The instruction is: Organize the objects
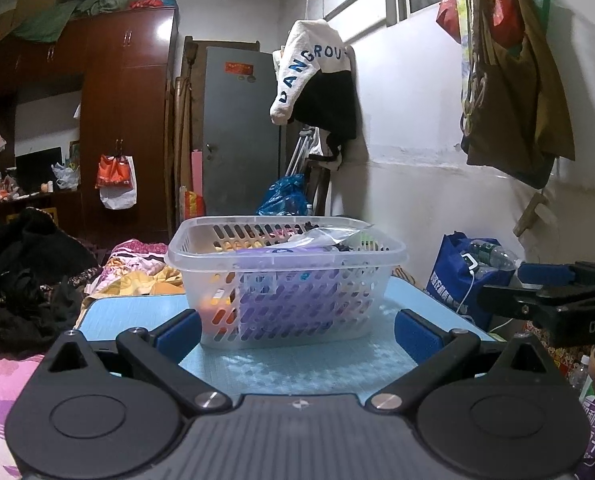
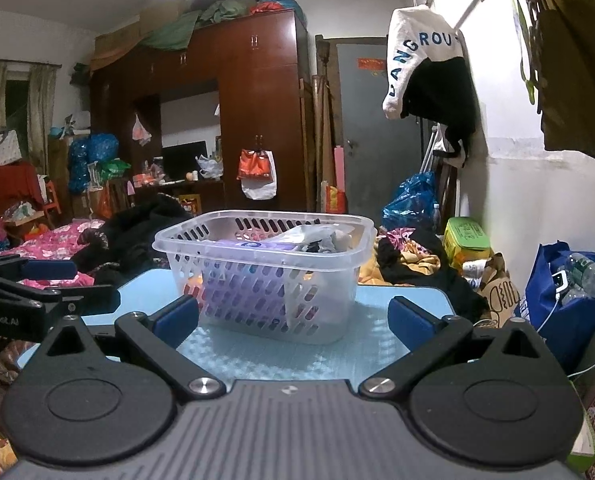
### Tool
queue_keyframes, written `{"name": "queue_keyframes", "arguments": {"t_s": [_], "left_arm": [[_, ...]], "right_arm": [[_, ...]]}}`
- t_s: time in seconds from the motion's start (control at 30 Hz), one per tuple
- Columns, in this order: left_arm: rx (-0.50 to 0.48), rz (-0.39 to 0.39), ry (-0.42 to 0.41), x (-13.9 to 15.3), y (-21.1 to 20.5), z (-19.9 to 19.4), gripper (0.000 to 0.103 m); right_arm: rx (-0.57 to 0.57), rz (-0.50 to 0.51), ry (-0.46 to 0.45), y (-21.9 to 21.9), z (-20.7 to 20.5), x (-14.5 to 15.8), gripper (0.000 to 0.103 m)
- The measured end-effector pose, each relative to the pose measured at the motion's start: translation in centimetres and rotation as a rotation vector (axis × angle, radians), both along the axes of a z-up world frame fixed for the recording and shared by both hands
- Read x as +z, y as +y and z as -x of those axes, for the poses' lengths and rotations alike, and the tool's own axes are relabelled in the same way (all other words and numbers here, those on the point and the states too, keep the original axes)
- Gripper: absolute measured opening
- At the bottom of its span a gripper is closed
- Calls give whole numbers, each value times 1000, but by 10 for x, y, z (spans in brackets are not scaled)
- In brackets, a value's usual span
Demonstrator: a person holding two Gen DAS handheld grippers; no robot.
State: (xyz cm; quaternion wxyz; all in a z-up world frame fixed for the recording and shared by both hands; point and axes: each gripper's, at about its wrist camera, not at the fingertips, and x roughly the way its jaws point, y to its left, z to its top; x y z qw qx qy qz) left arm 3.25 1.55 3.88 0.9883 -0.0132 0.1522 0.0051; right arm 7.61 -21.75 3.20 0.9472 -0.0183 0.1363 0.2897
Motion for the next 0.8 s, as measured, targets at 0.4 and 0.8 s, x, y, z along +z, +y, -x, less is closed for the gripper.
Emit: {"name": "queue_keyframes", "arguments": {"t_s": [0.4,0.8], "left_arm": [[8,0,-2,1,-3,0,103],[12,2,-4,1,-3,0,103]], "right_arm": [[3,-6,4,-1,1,-2,103],[2,-9,5,-2,0,-2,103]]}}
